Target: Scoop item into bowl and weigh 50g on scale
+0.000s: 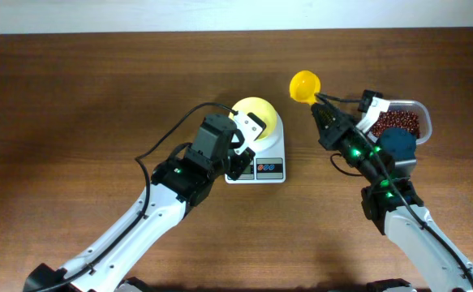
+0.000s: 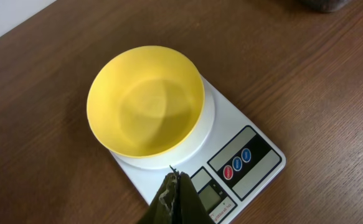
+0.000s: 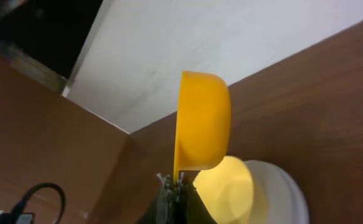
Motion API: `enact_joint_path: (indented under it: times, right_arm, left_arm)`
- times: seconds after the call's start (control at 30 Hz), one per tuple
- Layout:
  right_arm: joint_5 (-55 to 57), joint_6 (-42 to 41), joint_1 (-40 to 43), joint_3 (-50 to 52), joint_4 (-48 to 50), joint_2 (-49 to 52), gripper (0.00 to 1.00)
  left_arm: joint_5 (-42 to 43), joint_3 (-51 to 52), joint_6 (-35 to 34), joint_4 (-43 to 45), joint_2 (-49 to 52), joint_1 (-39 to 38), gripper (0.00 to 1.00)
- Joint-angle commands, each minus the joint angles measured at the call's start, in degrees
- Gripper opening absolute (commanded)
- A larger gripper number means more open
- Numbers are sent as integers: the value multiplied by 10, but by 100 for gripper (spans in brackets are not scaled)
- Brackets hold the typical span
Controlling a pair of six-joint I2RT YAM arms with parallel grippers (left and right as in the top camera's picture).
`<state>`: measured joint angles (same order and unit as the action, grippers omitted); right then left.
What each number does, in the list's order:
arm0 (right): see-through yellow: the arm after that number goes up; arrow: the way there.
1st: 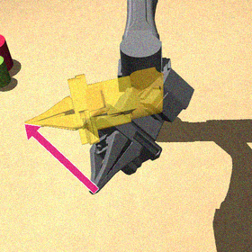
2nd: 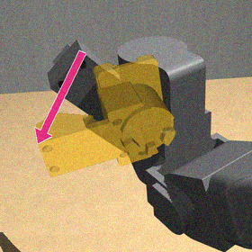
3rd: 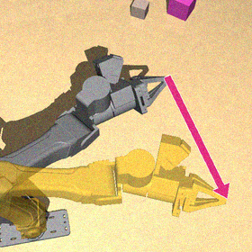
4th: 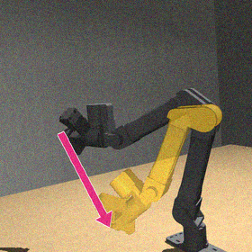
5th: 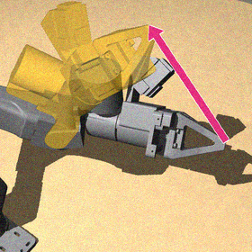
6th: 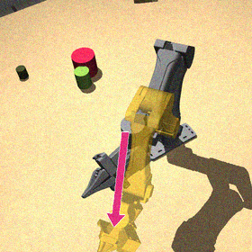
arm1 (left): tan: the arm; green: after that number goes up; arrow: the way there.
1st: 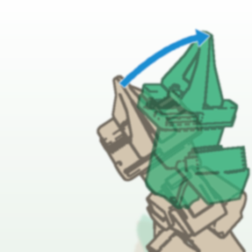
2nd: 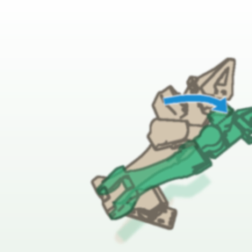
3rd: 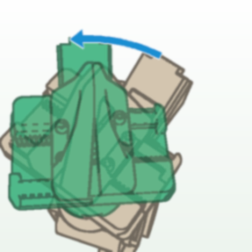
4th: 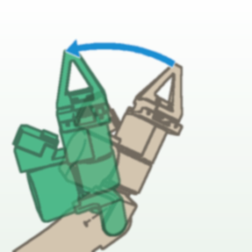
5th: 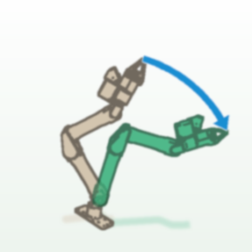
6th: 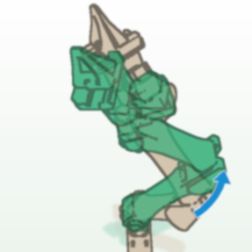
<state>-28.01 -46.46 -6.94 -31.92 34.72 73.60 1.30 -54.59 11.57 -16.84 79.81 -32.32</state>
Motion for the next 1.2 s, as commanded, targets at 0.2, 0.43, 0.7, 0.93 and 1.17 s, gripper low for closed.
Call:
enact_joint_path:
  times: [0.2,0.43,0.7,0.93,1.17]
  right_arm:
    - [-33,-20,4,-6,2,2,4]
    - [-33,3,48,-6,0,2,4]
    - [125,62,59,-6,18,2,4]
    - [176,62,59,-6,101,16,4]
    - [184,62,59,-6,137,45,4]
  left_arm:
    - [2,2,5,-4,-9,2,0]
    - [3,2,5,-4,-5,2,0]
    - [-3,2,5,-13,98,2,0]
    - [-86,2,5,-25,102,2,0]
    - [3,2,5,-49,102,0,0]
